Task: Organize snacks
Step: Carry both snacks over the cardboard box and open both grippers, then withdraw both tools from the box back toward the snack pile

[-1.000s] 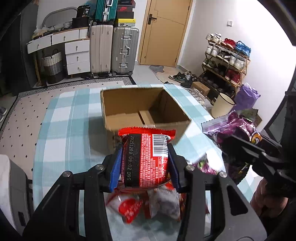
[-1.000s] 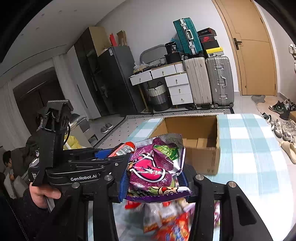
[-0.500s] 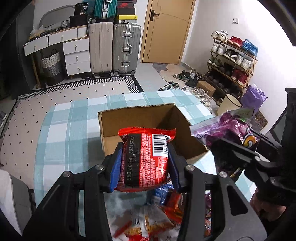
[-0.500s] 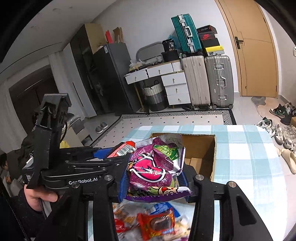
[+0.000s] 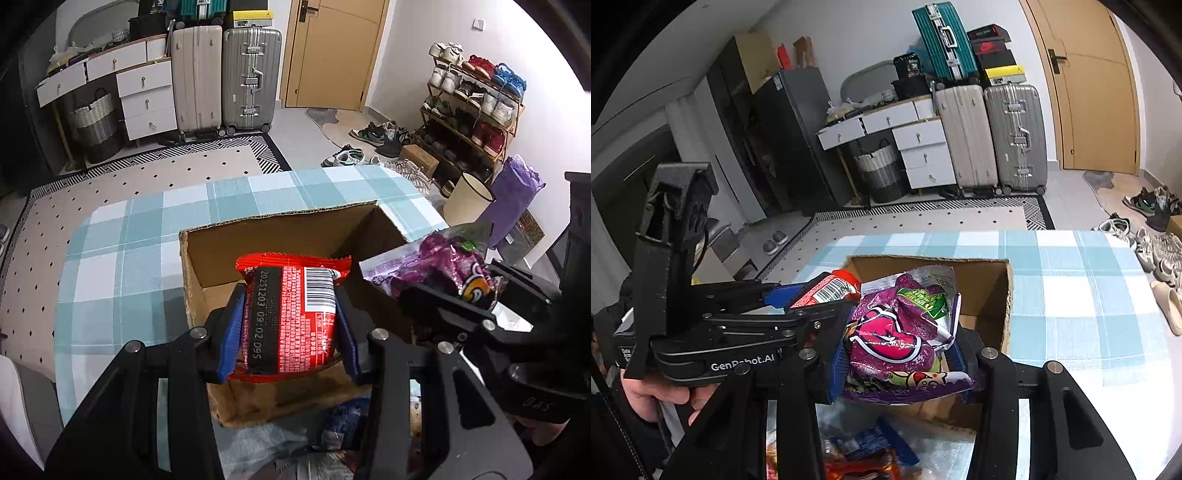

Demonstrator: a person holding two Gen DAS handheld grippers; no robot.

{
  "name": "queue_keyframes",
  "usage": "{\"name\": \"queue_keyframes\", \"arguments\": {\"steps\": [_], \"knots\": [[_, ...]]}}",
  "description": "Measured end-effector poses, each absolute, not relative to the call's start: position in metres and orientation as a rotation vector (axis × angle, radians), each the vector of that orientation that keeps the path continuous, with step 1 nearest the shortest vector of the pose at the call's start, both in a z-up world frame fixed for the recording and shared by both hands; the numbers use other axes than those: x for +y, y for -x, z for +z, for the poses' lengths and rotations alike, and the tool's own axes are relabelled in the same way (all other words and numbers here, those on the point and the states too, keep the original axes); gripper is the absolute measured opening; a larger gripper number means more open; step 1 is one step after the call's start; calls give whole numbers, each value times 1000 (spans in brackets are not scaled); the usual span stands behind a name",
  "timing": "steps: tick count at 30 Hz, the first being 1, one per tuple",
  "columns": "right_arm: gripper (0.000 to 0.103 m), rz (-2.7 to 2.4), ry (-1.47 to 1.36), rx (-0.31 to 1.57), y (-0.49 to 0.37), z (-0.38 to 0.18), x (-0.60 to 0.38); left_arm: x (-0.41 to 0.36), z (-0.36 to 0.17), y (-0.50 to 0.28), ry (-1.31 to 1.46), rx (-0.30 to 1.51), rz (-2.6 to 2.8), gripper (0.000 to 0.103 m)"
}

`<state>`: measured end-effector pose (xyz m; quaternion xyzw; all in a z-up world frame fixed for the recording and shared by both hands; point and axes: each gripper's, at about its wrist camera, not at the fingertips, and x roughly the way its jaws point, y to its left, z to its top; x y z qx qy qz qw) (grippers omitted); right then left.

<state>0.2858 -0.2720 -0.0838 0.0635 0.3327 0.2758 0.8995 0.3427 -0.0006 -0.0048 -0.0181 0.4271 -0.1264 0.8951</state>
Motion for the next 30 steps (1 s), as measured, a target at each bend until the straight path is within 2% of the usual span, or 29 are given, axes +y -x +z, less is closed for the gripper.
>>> {"name": "queue_keyframes", "arguments": {"steps": [3, 4, 6, 7, 8, 14, 21, 26, 30], "knots": [[46, 551, -129, 694, -294, -93, -272, 0, -14, -347, 47, 888, -266, 42], [47, 542, -128, 693, -297, -95, -272, 1, -17, -349, 48, 890, -262, 45], [54, 532, -125, 694, -301, -100, -273, 1, -20, -353, 44, 893, -254, 53], [63, 524, -122, 694, -302, -101, -274, 2, -22, -351, 44, 889, -258, 55], [67, 513, -119, 691, -303, -102, -275, 3, -22, -351, 47, 884, -259, 55], [67, 502, -116, 656, -291, -97, -286, 10, -14, -336, 55, 846, -233, 62], [67, 500, -105, 615, -264, -78, -293, 13, 5, -300, 39, 809, -215, 64], [67, 512, -83, 592, -237, -64, -293, 16, 22, -268, 35, 769, -196, 78], [75, 517, -70, 562, -210, -51, -294, 16, 34, -243, 27, 748, -182, 80]]}}
